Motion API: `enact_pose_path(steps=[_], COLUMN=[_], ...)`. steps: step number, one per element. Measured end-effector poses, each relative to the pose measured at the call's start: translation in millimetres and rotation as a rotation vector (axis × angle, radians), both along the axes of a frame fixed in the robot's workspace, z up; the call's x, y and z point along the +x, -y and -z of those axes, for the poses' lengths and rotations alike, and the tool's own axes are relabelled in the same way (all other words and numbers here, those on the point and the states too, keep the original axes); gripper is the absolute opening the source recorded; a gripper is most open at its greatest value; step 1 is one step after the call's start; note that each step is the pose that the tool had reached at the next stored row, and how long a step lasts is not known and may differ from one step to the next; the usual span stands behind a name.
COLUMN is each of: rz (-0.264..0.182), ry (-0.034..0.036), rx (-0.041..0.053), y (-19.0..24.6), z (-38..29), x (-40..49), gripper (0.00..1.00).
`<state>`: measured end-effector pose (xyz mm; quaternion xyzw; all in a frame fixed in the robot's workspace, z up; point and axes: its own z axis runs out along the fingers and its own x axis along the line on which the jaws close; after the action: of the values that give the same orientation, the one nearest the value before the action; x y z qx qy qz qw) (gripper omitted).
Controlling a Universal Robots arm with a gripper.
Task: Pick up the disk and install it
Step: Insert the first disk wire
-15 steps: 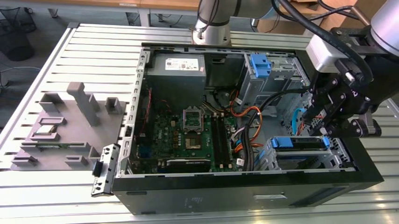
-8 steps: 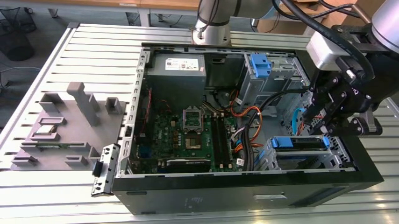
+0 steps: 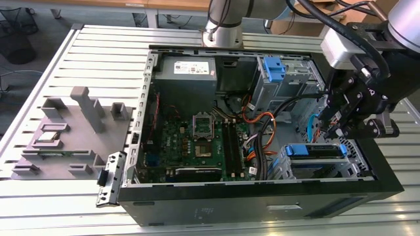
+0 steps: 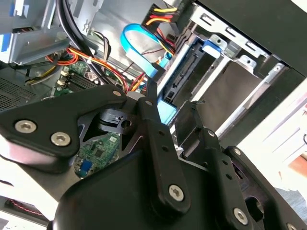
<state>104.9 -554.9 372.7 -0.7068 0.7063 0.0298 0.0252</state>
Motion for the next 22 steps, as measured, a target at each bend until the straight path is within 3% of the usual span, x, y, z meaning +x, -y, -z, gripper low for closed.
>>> enact_pose_path(steps=[8, 18, 22], rz=[0.0, 0.0, 0.0], ry=[0.0, 0.0, 0.0], rx=[0.0, -0.0013, -0.0105], y=[-11.3, -15.2, -15.2], z=[0.3, 0.6, 2.3], x=[0.4, 14.3, 15.1], gripper=[0.42, 0.42, 0.42])
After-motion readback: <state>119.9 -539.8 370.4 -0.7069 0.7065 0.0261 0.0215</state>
